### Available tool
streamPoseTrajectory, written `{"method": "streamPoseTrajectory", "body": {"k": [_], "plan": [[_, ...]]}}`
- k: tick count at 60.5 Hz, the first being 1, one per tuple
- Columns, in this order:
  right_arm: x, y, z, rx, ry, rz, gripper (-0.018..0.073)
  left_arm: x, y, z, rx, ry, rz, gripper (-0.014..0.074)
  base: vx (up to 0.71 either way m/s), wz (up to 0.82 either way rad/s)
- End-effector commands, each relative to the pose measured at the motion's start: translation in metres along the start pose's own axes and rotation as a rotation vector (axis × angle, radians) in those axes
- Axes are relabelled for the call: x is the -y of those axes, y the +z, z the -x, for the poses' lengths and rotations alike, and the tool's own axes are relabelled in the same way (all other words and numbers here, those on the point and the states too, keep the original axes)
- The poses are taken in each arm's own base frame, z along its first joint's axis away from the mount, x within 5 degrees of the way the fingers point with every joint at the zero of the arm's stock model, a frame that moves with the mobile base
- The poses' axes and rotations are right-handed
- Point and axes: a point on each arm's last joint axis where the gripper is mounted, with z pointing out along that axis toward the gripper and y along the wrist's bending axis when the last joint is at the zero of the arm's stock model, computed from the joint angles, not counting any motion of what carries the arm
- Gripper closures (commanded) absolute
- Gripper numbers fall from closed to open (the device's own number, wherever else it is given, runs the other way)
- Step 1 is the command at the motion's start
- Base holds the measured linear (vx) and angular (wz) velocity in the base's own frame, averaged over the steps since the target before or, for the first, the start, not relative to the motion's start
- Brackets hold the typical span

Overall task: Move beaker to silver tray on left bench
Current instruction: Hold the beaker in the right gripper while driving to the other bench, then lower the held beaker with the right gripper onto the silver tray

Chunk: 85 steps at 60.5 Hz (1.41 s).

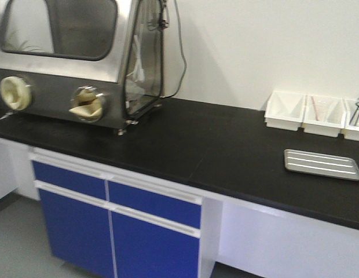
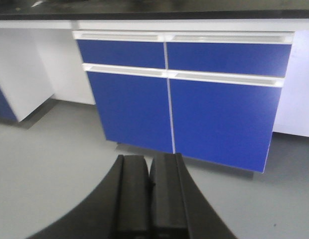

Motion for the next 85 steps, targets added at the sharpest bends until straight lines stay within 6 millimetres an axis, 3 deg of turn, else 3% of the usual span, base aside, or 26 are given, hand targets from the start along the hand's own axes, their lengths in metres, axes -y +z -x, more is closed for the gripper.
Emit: {"method": "streamPoseTrajectory", "body": {"k": [1,41,85], "plan": [[-0.0023,-0.0008,0.0168,0.098,-0.015,0.026,0.0570,0.0007,0.0016,0.0008,0.063,-0.003,-0.006,0.0595,0.40,-0.36],[-0.0023,-0.0008,0.0169,0.099,-0.015,0.026,0.0570,0.0007,0.0016,0.0008,0.063,-0.003,-0.006,0.0595,0.42,-0.49],[-0.0023,-0.0008,0.0168,0.098,-0.015,0.025,0.0570,0.0007,0.0016,0.0008,0.063,-0.003,-0.006,0.0595,0.35,-0.05]]}}
